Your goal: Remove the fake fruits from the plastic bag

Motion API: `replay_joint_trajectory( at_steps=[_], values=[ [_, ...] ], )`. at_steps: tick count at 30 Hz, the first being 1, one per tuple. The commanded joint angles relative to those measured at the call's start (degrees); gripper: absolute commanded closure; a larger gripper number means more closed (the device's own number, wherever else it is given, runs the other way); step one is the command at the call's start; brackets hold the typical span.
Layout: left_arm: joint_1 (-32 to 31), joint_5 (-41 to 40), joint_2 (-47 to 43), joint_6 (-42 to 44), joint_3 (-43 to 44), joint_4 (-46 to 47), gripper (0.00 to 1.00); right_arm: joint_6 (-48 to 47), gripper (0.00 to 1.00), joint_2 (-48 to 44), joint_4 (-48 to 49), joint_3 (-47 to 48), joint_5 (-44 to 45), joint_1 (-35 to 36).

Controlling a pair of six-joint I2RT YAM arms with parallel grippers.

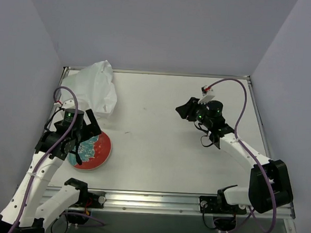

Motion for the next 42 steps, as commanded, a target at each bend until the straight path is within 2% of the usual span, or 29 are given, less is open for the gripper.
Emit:
replay_joint_trajectory(
  at_steps=[1,3,4,7,10,14,18,20,23,27,31,35,39,42],
  values=[
    [0.2,-3.5,-1.1,-0.6,0.0,5.0,0.03,-0.6,0.54,-1.7,3.5,1.3,-0.5,0.4],
    [0.2,-4.9,-2.1,-1.1,-1.6,7.4,0.03,-0.5,0.40,-1.8,3.8,1.0,-0.2,0.4],
    [0.2,-5.4,-2.6,-1.2,-2.3,9.7,0.04,-0.5,0.39,-1.8,3.7,1.0,-0.2,0.5],
    [0.2,-10.9,-4.8,-3.5,-5.2,13.3,0.10,-0.8,0.39,-2.4,3.6,0.9,-0.2,0.7],
    [0.3,-14.0,-5.4,-6.1,-7.1,15.2,0.17,-1.7,0.46,-2.2,3.1,1.3,0.0,1.6],
    [0.3,-15.7,-5.0,-8.3,-8.7,17.3,0.24,-5.8,0.49,-1.5,-0.1,3.5,1.7,7.5],
    [1.1,-19.3,-3.7,-10.1,-9.6,20.1,0.27,-11.2,0.45,1.7,-4.1,7.8,5.2,14.6],
    [1.7,-19.7,-3.1,-11.0,-10.3,22.2,0.27,-13.5,0.43,3.3,-6.8,11.7,7.0,17.2],
    [2.8,-20.5,-1.9,-12.9,-11.7,24.2,0.27,-15.8,0.34,7.5,-9.7,18.6,9.5,22.3],
    [5.2,-19.4,-1.1,-14.6,-13.6,27.3,0.27,-17.9,0.19,17.6,-11.7,29.0,11.6,27.7],
    [7.5,-19.0,-1.3,-15.6,-14.7,27.5,0.33,-20.4,0.15,28.1,-16.1,41.8,12.0,30.7],
    [10.8,-14.4,-1.5,-17.8,-17.2,29.8,0.35,-24.5,0.12,38.7,-20.8,54.4,12.4,32.3],
    [13.9,-9.2,2.0,-17.3,-17.2,32.9,0.33,-28.7,0.10,48.5,-22.7,65.2,12.2,32.7],
    [17.3,-4.8,6.1,-16.3,-15.8,34.9,0.26,-31.0,0.08,53.4,-23.8,69.7,12.2,32.7]
  ],
)
